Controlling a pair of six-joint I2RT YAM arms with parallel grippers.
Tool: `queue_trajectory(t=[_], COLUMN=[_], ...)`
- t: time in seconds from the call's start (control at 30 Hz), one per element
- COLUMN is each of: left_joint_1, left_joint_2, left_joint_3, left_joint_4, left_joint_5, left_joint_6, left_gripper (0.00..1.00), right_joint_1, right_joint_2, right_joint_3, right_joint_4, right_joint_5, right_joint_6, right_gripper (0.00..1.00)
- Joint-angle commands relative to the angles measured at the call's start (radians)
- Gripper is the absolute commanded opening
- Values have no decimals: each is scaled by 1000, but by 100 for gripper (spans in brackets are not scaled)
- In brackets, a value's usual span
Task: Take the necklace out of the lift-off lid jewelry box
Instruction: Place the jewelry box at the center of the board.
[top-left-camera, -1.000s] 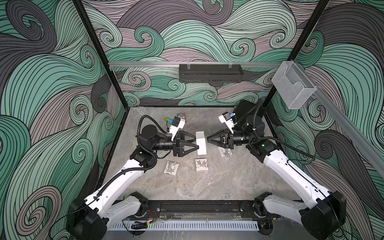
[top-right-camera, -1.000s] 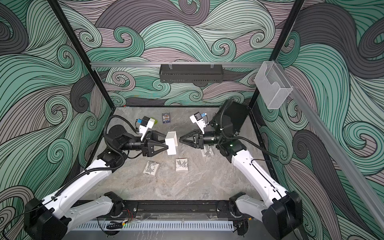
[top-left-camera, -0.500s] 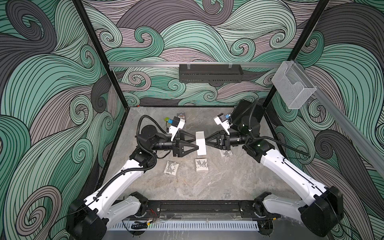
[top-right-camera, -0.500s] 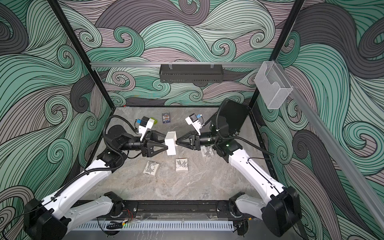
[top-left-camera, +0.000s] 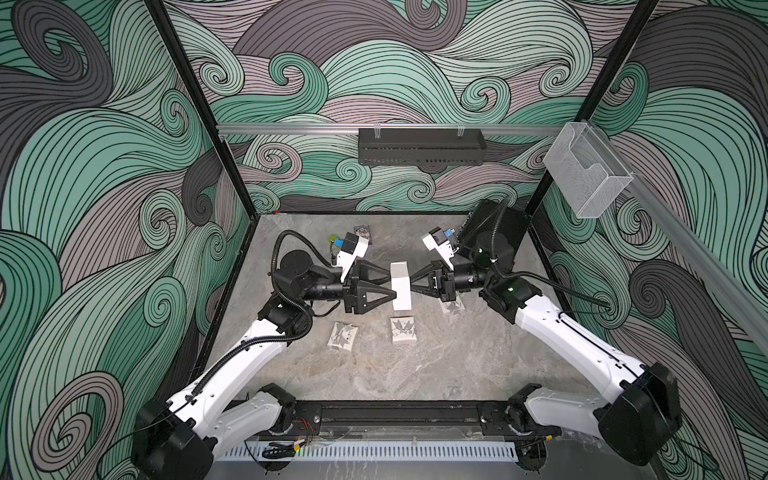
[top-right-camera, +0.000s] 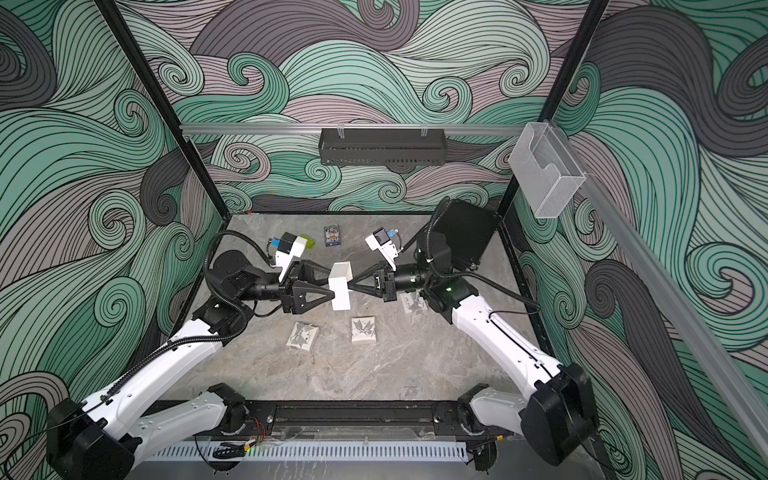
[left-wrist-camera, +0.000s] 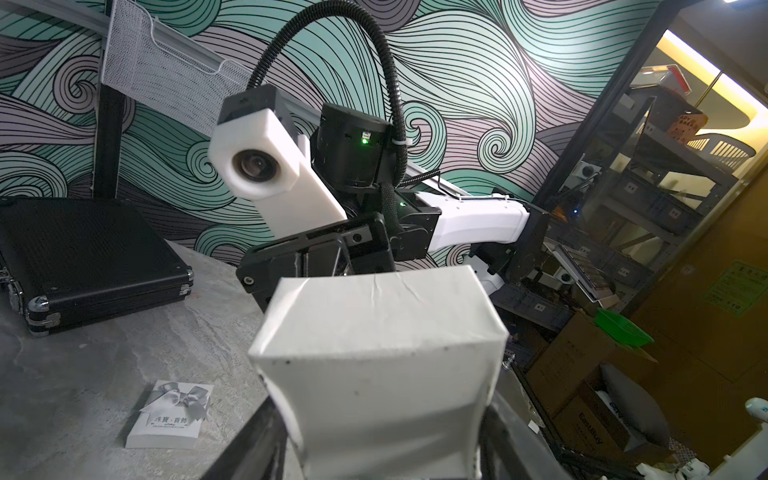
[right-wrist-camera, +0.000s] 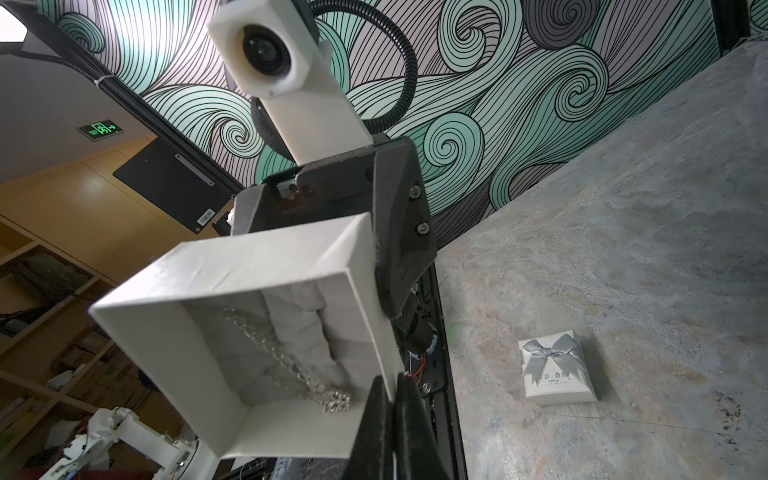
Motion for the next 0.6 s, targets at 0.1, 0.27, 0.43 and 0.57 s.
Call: queue_trajectory(t=[0.1,0.27,0.43,0.57], left_joint_1=[7,7,8,9], left_joint_2=[-15,-49,-72,-69], left_joint_3=[24,24,32,14], left_joint_4=[-23,-152,-324,-381], left_joint_5=[32,-42,-328,-520], left_joint_6=[78,168,250,266], left_gripper=[81,86,86,86], right_joint_1=[5,-3,-3,-4], right_joint_2=[-22,-51,-51,-25], right_joint_3=[27,68,100,91], right_joint_4=[-143,-405,-635,-753], right_joint_5=[70,237,455,678], right_joint_6=[-68,-214,-318,-341], right_gripper=[0,0,0,1])
